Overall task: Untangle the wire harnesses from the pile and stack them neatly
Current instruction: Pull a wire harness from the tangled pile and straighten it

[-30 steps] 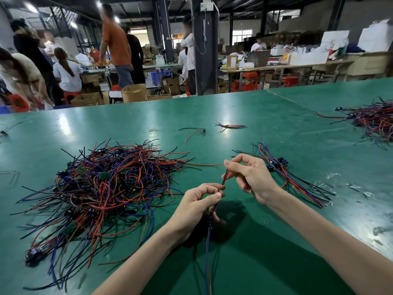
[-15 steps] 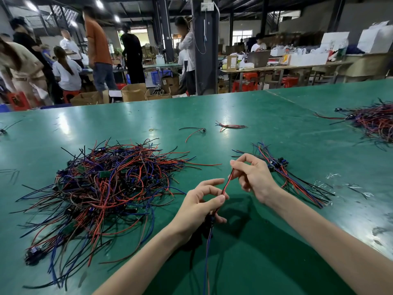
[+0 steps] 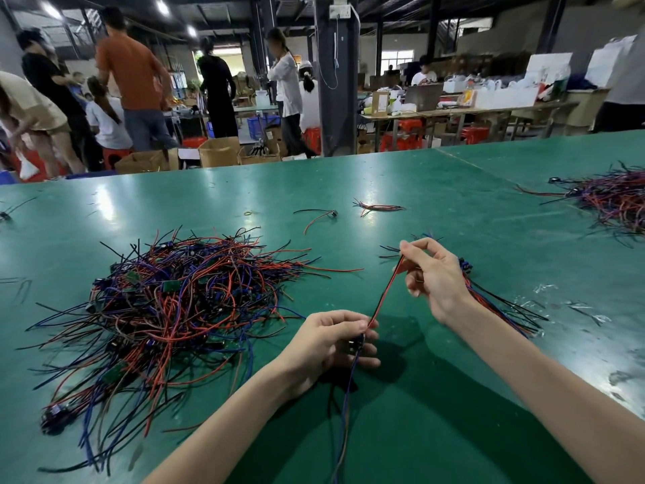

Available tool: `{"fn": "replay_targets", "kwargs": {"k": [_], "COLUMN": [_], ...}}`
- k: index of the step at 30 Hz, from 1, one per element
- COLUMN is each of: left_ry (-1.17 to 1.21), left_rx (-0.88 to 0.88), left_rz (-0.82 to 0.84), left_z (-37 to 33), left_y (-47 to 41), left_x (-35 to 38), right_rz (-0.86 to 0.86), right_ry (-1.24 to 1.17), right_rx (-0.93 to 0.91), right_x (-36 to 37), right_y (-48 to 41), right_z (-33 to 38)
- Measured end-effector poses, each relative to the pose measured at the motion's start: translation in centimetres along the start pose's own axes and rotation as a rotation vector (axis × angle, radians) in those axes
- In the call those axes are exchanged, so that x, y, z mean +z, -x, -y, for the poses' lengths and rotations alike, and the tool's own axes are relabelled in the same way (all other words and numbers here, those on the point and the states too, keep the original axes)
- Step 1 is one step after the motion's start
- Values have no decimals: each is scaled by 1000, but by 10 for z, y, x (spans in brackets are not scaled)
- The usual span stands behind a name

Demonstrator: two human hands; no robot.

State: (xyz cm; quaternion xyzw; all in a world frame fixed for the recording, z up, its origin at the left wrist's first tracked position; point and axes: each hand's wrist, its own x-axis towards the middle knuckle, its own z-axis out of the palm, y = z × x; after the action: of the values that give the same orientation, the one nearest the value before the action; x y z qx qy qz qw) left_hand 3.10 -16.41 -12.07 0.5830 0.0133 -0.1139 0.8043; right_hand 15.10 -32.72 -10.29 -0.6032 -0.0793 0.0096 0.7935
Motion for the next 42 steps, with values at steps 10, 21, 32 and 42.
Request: {"fn": "replay_targets", "kwargs": {"k": [10, 21, 32, 42], "left_ry": [-132, -144, -100, -12], "left_rx": [-86, -52, 179, 196], "left_rz": [171, 160, -316, -293], "left_z": [0, -4, -18, -13], "left_y": [5, 7, -4, -5], "left_x": [0, 2, -18, -23], "right_rz": [-7, 15, 401, 497], "right_ry": [259, 209, 380, 279], "right_rx": [-137, -36, 173, 231], "right_x": [-5, -3, 21, 39], "right_y": [-3, -2, 36, 60], "right_z": [-12, -16, -22, -28]}}
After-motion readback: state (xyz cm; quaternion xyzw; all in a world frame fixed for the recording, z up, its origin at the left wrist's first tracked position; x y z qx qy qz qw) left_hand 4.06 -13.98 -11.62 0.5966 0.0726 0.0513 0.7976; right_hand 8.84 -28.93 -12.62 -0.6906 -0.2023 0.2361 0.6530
